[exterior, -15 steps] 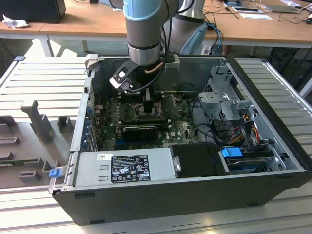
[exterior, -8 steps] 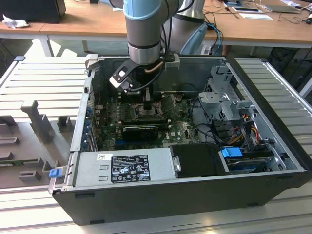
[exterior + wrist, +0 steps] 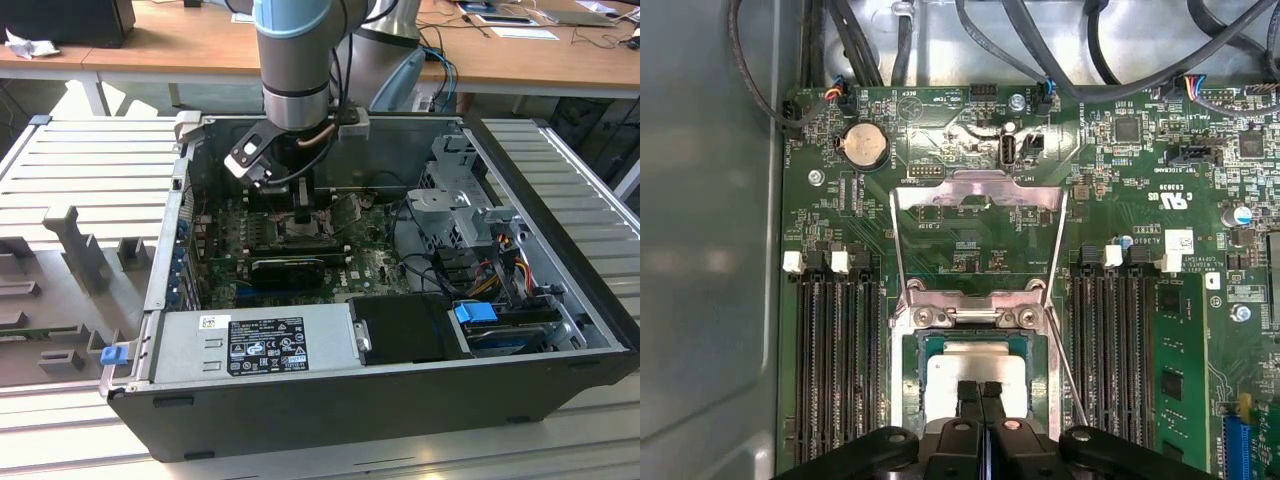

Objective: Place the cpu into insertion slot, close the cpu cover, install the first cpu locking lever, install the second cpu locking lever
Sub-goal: 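Place the cpu into insertion slot, then close the cpu cover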

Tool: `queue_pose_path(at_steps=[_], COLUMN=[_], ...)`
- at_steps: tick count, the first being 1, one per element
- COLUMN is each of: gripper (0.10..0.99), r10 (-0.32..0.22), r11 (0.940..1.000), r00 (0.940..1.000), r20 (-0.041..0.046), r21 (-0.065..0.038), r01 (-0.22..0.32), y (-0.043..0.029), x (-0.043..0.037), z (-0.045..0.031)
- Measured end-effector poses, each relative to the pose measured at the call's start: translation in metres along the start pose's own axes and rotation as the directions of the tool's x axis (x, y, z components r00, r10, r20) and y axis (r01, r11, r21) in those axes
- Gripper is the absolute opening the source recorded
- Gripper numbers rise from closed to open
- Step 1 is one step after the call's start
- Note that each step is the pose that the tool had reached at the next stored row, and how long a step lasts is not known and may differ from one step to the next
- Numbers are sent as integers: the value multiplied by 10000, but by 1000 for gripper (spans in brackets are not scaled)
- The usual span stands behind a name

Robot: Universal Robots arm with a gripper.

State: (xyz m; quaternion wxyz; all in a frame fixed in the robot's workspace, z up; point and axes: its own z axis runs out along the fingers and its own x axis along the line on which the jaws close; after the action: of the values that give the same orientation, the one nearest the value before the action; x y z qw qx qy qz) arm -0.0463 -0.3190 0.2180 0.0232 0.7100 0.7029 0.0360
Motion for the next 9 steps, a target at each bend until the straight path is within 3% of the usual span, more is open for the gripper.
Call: queue_pose_path(at_steps=[8,9], gripper=[106,106], r10=[6,9], r11=[10000,10000], r00=[10000,10000], r20=[-3,-34], r21=[4,10], r01=[-6,-9], y=[9,13], x=[-1,-6], z=[-51,-51])
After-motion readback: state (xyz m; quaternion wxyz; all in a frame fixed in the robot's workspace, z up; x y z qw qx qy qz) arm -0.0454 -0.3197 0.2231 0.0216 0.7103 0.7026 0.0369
